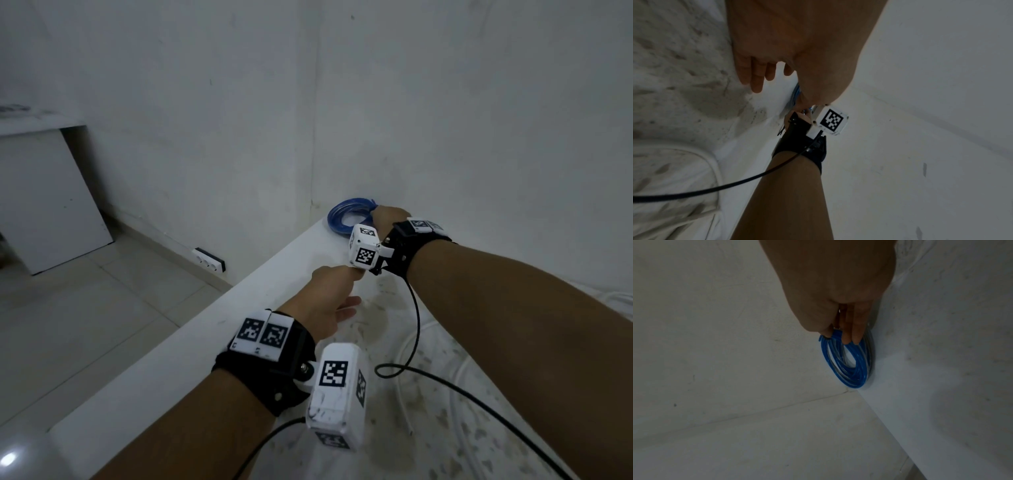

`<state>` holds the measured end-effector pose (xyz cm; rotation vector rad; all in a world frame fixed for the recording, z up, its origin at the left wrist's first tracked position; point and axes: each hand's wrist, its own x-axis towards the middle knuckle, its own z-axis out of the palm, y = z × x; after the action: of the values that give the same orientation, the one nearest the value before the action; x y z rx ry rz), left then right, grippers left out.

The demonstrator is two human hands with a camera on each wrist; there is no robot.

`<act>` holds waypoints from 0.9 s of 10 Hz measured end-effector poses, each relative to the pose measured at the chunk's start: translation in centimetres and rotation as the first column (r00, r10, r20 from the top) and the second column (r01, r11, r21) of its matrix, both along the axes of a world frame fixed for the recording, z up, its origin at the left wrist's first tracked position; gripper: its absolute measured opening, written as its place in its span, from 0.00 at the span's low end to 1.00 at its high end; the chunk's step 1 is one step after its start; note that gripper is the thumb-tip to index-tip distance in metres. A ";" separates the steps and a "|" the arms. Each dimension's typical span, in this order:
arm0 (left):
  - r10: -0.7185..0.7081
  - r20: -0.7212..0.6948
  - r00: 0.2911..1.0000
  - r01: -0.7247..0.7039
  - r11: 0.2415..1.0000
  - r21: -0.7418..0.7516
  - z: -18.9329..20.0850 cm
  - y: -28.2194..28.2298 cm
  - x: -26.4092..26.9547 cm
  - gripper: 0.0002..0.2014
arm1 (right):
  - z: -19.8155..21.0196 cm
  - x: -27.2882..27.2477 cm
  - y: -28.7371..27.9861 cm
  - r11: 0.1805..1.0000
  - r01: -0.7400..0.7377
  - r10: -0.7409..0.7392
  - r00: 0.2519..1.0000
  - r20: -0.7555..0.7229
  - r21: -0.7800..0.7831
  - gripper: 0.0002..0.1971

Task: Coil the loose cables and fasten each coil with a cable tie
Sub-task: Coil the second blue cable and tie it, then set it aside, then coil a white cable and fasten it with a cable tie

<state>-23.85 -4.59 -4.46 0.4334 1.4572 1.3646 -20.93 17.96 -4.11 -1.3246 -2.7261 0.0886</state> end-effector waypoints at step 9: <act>-0.258 -0.606 0.753 0.227 0.965 -0.129 1.4 0.1 7.7 0.13 | 3.9 26.1 -10.1 0.864 0.346 -0.503 0.628 -0.594 -0.365 0.12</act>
<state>-16.16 -4.47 -3.01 1.0835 1.8752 1.0066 5.14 7.87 -0.17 -1.5651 -1.7712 0.6999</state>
